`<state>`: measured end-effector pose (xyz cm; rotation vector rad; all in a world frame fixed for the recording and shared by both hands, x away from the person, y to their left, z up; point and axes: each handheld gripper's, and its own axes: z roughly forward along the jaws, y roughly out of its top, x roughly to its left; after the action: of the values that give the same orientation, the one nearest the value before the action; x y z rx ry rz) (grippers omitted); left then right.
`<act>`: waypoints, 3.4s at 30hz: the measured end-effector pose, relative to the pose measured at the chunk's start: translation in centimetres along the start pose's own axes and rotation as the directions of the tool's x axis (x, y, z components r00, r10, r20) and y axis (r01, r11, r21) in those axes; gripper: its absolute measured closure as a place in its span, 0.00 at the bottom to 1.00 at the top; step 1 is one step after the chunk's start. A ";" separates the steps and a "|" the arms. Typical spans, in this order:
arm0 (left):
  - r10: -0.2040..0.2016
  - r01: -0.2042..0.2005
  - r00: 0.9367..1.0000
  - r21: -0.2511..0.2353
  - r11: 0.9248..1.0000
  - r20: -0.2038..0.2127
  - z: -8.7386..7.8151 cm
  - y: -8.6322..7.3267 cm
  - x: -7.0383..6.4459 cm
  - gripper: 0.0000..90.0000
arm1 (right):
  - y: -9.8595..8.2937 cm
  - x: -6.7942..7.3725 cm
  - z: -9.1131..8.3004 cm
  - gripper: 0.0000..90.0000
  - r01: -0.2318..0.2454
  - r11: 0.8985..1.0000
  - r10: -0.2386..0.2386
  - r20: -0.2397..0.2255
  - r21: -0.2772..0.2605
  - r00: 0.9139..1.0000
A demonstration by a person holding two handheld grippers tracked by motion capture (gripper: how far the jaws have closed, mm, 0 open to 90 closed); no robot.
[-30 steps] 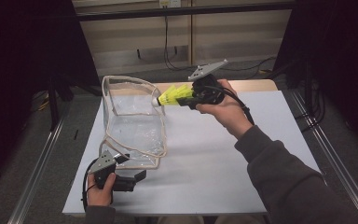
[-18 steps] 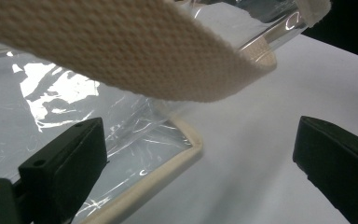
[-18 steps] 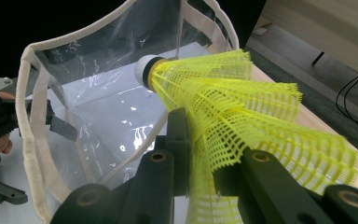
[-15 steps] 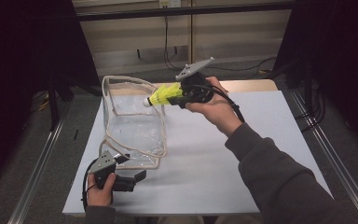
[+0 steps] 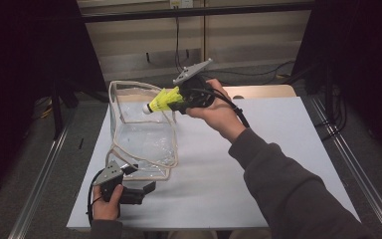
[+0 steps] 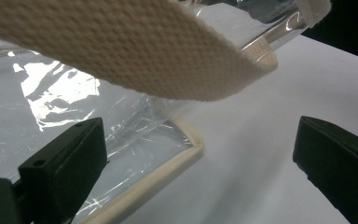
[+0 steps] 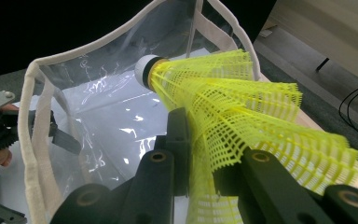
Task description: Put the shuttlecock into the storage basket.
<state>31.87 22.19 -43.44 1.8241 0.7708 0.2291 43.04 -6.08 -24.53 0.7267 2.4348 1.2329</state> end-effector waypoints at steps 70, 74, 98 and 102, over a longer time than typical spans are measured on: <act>-0.013 0.013 1.000 -0.015 1.000 -0.024 -0.1 -0.2 0.0 0.03 | 2.0 2.5 8.1 0.89 0.064 0.994 -0.065 0.004 0.086 0.998; -0.006 0.006 1.000 0.005 1.000 0.002 -0.2 -0.2 0.3 0.03 | 2.3 2.6 8.2 0.89 0.076 0.994 -0.077 0.006 0.085 0.997; -0.008 0.008 1.000 0.005 1.000 0.005 -0.2 -0.2 0.2 0.03 | 3.1 4.0 8.6 0.89 0.110 0.990 -0.108 -0.024 0.092 0.994; -0.016 0.015 1.000 -0.007 1.000 -0.024 -0.1 -0.3 0.1 0.03 | 3.0 4.1 9.2 0.89 0.102 0.990 -0.100 -0.026 0.099 0.995</act>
<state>31.77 22.35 -43.67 1.8112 0.8000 0.2439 45.08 3.75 -27.68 0.6120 2.5325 1.0921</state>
